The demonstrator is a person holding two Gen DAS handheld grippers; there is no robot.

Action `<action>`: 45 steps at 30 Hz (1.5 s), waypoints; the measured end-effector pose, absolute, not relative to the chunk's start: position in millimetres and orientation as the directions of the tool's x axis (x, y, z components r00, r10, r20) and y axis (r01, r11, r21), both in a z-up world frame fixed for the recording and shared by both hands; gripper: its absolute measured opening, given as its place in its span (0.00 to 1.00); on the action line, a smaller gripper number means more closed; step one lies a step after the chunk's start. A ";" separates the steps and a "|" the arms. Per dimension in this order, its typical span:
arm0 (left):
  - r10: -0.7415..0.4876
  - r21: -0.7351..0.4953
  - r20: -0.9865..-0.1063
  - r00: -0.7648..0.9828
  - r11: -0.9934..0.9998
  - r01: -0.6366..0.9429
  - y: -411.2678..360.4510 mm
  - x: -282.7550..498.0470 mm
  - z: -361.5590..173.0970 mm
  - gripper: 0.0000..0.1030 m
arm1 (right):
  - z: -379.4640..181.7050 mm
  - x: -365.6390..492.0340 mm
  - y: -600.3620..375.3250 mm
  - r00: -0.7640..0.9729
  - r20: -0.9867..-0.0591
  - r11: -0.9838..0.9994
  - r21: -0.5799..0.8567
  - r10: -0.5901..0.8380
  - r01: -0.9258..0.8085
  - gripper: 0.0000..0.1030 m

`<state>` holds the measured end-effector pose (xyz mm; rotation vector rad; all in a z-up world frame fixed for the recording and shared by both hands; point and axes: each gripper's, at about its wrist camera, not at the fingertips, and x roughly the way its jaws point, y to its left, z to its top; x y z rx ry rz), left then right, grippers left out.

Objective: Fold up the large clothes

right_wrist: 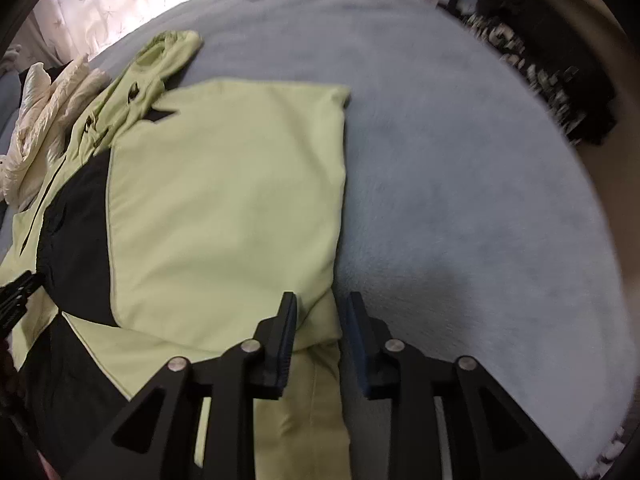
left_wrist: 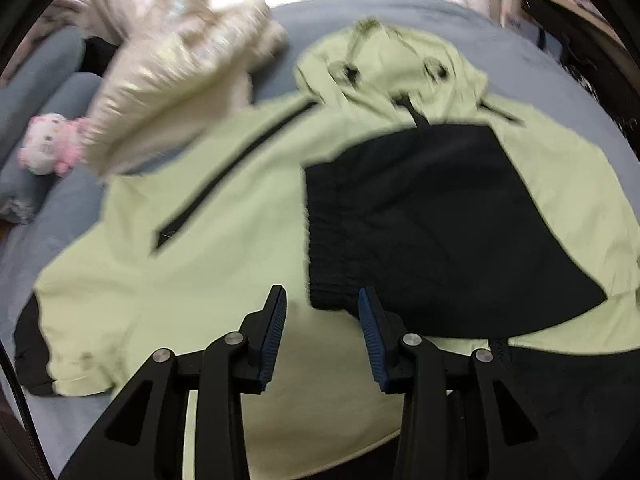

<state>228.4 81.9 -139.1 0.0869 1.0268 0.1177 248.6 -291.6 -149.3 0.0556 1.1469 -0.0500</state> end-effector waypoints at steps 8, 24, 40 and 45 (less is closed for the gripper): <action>0.025 -0.010 -0.839 0.544 0.998 -0.061 51.1 238.6 -128.0 0.35 | -124.8 253.1 -222.7 0.490 -0.831 0.960 0.277 0.261 -0.042 0.26; -0.018 -0.065 -0.868 0.496 0.995 -0.077 38.0 257.1 -180.4 0.36 | -187.1 258.2 -280.8 0.499 -0.866 0.986 0.101 0.022 0.132 0.26; 0.023 -0.053 -0.869 0.495 0.989 -0.138 48.4 217.1 -147.0 0.46 | -145.7 215.0 -259.2 0.561 -0.828 0.976 0.136 0.019 0.168 0.40; 0.014 -0.080 -0.866 0.499 0.983 -0.167 59.2 192.8 -132.1 0.47 | -122.1 196.4 -252.0 0.578 -0.815 0.974 0.166 0.047 0.155 0.40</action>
